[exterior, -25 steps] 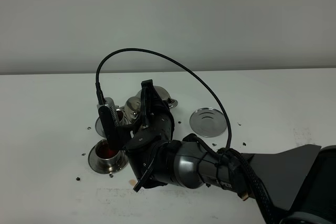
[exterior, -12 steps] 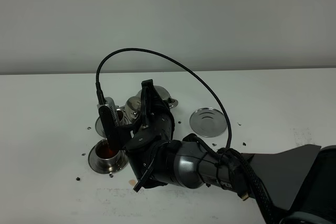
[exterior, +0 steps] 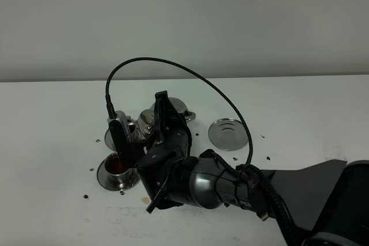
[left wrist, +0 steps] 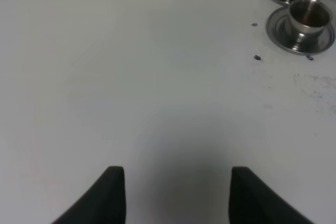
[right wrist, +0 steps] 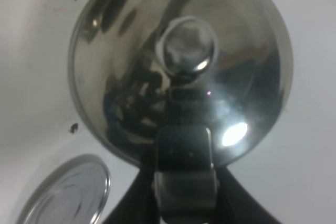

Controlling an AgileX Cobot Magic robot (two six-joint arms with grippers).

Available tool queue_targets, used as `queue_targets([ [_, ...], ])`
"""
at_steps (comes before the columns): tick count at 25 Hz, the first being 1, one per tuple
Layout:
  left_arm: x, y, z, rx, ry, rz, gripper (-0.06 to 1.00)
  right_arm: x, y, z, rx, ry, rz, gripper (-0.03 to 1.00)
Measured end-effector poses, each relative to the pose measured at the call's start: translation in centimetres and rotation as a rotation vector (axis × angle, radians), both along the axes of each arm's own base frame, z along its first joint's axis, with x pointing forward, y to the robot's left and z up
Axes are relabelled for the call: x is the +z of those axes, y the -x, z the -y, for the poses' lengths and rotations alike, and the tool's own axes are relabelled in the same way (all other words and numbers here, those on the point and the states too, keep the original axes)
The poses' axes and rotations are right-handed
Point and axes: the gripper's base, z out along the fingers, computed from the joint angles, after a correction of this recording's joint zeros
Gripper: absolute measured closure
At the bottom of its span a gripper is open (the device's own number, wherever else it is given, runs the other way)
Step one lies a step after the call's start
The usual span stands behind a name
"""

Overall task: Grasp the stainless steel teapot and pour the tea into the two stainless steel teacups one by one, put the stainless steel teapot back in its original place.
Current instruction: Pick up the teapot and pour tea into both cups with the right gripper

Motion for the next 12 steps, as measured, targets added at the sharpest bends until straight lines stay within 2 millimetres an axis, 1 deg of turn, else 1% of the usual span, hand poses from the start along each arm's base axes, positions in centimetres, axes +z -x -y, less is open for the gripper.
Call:
queue_targets([
  [12,0.00,0.00,0.00,0.000,0.000,0.000,0.48,0.01,0.00,0.01,0.000,0.001,0.001,0.77],
])
